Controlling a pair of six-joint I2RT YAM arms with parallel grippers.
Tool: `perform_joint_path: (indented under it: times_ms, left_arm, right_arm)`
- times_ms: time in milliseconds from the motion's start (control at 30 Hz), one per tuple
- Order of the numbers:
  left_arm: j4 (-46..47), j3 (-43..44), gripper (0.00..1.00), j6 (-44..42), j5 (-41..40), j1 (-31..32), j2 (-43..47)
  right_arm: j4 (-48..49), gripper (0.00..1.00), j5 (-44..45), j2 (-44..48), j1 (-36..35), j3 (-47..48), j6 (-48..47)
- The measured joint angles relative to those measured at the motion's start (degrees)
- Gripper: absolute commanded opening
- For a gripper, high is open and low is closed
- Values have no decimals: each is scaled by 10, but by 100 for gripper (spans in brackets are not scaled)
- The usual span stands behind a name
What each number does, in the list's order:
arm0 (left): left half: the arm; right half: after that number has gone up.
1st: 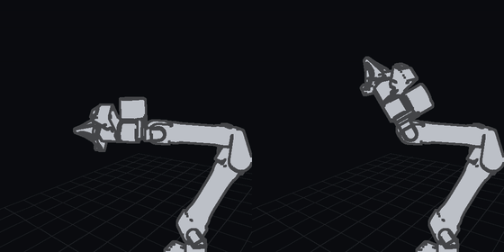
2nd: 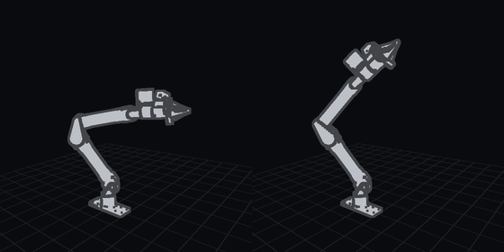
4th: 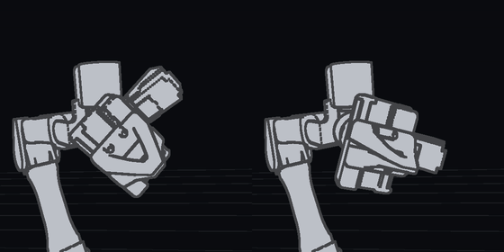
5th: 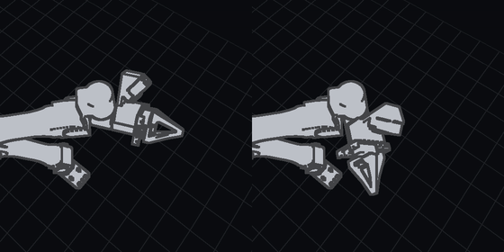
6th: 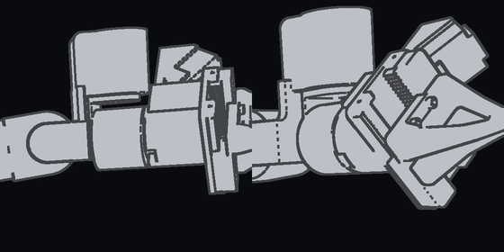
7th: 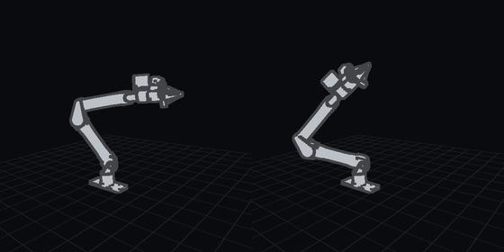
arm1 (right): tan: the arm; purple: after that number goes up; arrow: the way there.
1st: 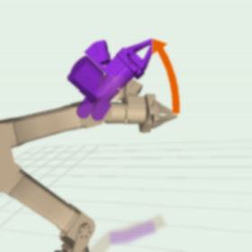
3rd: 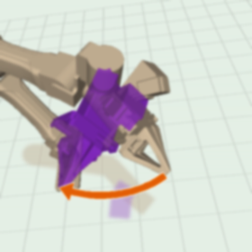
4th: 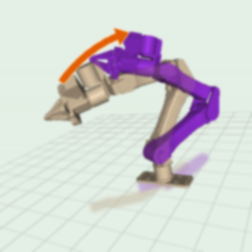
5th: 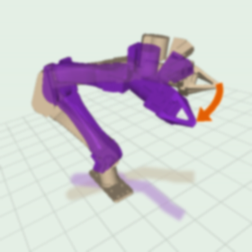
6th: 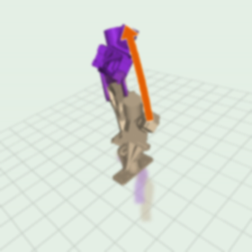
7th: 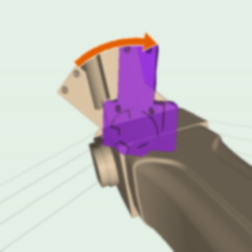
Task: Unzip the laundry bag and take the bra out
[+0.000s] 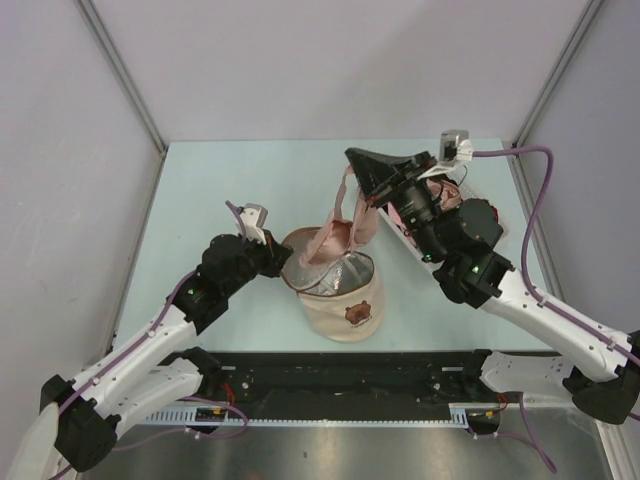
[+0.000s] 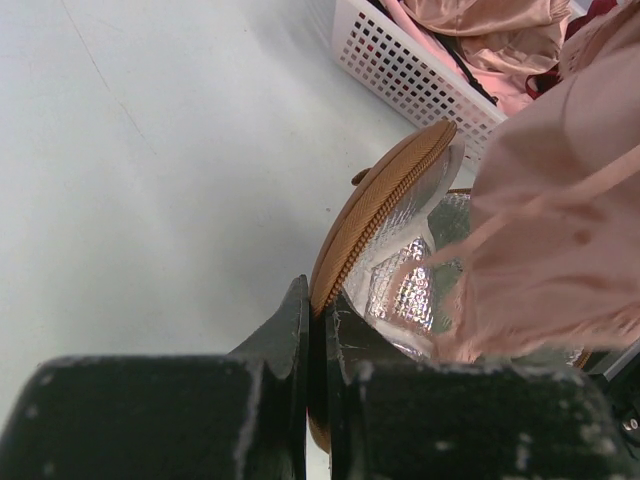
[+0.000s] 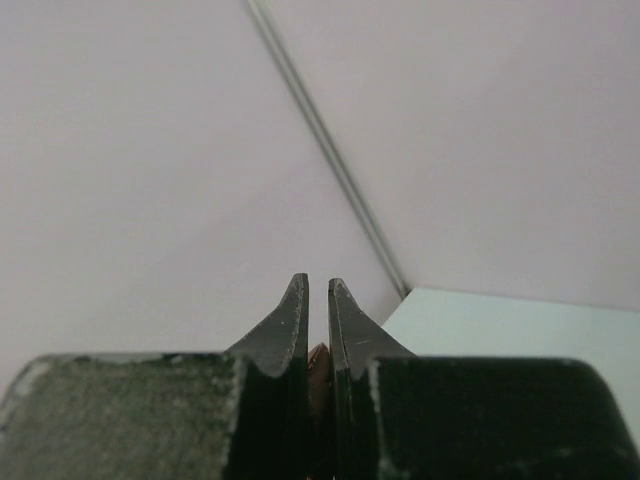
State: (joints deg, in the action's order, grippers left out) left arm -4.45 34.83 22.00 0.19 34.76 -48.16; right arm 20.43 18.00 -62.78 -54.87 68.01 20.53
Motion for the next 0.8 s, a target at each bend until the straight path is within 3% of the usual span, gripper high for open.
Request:
perform_joint_path:
  times_ms: [433, 800]
  left_arm:
    - [-44, 3, 0, 0, -26, 5, 15]
    - [-61, 11, 0, 0, -30, 5, 17]
  right_arm:
    - [29, 0, 25, 3, 185, 35, -7]
    - [-76, 0, 52, -2, 326, 2, -17]
